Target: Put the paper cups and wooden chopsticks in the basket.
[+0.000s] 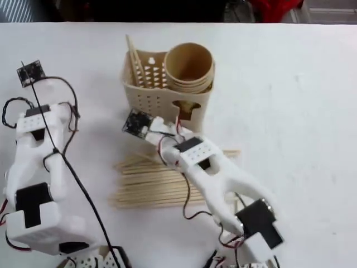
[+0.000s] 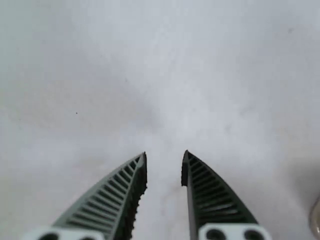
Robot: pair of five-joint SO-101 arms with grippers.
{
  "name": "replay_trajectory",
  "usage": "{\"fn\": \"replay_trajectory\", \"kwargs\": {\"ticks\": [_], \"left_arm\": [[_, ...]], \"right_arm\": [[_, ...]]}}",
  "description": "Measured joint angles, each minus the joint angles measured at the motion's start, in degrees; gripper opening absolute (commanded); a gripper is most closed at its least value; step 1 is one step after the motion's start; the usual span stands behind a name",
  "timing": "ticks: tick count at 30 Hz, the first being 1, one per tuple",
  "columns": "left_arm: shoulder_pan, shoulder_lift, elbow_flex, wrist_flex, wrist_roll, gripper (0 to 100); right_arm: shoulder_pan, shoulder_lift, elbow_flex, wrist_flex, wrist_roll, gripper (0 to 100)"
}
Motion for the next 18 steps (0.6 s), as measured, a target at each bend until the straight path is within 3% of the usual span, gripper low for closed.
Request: {"fn": "replay_trajectory", "kwargs": {"ticks": [6,14,18], "left_arm": [[0.0,0.0,0.0,0.0,0.0,13],[0.0,0.0,0.0,0.0,0.0,13],[0.0,0.0,0.0,0.0,0.0,13]], "right_arm": [[-0.1,1.9,-0.1,0.8,0.0,10.1],[-2.0,-5.0,0.4,16.1,4.5,8.0],[-4.8,-5.1,0.6,17.9,4.5,8.6]]}}
